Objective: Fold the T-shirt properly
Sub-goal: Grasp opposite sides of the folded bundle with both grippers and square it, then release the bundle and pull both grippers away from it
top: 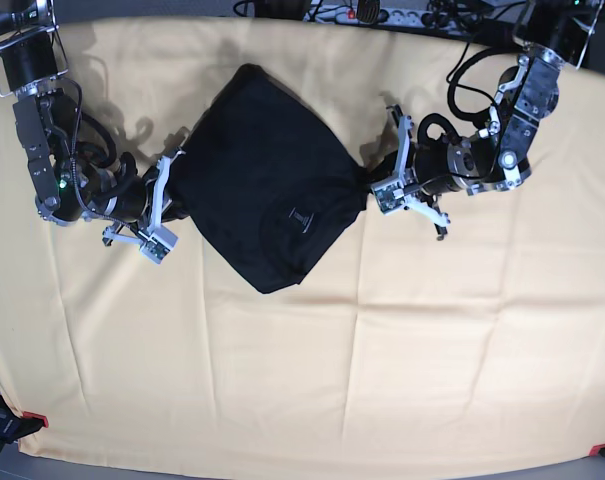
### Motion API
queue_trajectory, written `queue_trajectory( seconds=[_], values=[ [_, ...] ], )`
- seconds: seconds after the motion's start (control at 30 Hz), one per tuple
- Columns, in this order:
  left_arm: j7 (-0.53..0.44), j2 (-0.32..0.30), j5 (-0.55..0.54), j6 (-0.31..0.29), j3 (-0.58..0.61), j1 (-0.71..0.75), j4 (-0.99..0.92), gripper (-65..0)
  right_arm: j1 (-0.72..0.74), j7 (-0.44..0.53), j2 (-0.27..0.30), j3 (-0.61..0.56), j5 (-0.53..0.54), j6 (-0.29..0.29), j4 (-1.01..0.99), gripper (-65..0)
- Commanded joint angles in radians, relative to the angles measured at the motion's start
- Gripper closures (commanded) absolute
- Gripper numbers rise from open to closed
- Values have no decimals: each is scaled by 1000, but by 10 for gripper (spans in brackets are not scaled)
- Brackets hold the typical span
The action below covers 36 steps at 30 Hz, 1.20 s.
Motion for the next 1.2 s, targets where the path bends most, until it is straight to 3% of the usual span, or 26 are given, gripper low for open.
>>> queue_trajectory(
  seconds=[0.0,0.27,0.47,0.73,0.87,1.0,1.17],
  values=[
    [-43,-11,-10,7,-7,-29,-3,0,-26,-42,6,-6,12,17,25,0],
    [-109,34,-11,6,-7,-133,-134,0,-209,-40,6,-5,-66,-60,234,0],
    [-216,119,-17,5,-7,-237,-303,0,-311,-37,6,-5,-118,-136,317,0],
    [-225,219,-31,-21,-7,-353,-391,0,-434,-23,-14,-4,-263,-257,365,0],
    [-223,223,-46,-32,-7,-375,-391,0,-491,-23,-48,-4,-367,-344,390,0],
    [-124,209,-141,-32,-7,-398,-389,0,-532,-27,-72,-4,-450,-422,449,0],
    [-97,154,-207,-55,-7,-403,-371,0,-622,-45,-96,-5,-458,-431,577,0]
  ],
)
